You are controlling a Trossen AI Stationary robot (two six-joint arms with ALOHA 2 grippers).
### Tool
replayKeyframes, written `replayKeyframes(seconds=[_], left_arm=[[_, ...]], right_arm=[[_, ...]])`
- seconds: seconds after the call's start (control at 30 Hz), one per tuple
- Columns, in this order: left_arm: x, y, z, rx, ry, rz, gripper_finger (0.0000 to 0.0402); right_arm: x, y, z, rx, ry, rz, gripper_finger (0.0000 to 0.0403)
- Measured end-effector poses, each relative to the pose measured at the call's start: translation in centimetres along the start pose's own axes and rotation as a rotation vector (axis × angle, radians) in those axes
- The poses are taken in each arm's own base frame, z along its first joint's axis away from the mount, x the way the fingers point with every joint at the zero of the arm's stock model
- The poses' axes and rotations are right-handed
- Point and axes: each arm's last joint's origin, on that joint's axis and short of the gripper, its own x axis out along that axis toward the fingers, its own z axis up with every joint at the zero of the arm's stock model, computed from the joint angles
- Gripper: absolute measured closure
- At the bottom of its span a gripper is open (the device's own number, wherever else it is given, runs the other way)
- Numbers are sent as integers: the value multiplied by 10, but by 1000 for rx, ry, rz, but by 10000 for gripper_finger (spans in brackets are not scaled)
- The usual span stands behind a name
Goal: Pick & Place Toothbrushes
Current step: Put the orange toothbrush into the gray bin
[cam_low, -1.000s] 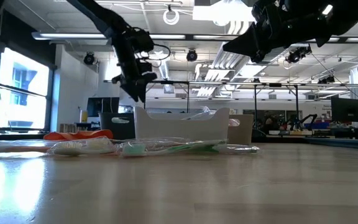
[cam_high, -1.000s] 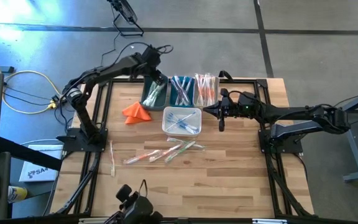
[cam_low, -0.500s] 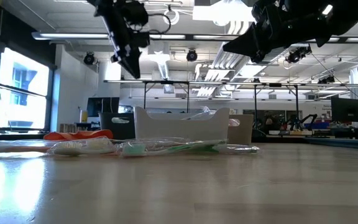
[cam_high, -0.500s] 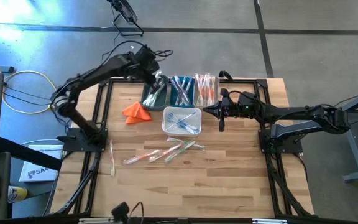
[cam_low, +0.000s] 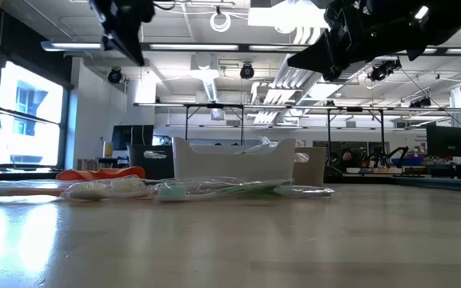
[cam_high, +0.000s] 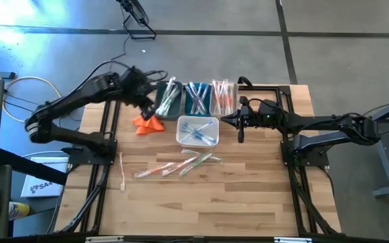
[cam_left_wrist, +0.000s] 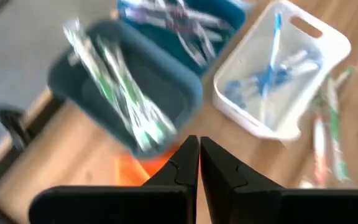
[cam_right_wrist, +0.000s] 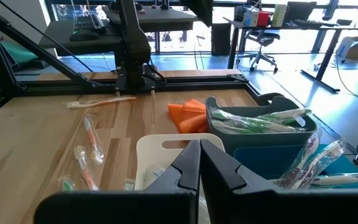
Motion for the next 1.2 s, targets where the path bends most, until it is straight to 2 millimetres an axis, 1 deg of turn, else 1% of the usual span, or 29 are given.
replayKeyframes(seconds=[0.13, 0.23, 0.43, 0.67, 0.87, 1.0, 1.1, 1.2], left_arm=[[-16, -6, -29, -105, 51, -23, 389], [-23, -9, -49, -193, 92, -33, 389], [-25, -16, -83, -342, 226, -21, 389], [-16, -31, -108, -424, 384, 6, 389], [-7, -49, -126, -444, 456, 9, 389], [-3, -59, -141, -491, 520, 15, 389], [0, -67, -150, -531, 553, 16, 389], [-2, -75, -155, -570, 574, 12, 389]], right_arm=[[0, 0, 0, 0, 0, 0, 399], [0, 0, 0, 0, 0, 0, 399], [0, 0, 0, 0, 2, 0, 399], [0, 0, -1, 1, 12, -3, 399], [0, 0, -1, 0, 12, -2, 399], [0, 0, -1, 0, 13, -2, 399], [0, 0, -1, -1, 13, -2, 400], [0, 0, -1, 0, 14, -2, 399]])
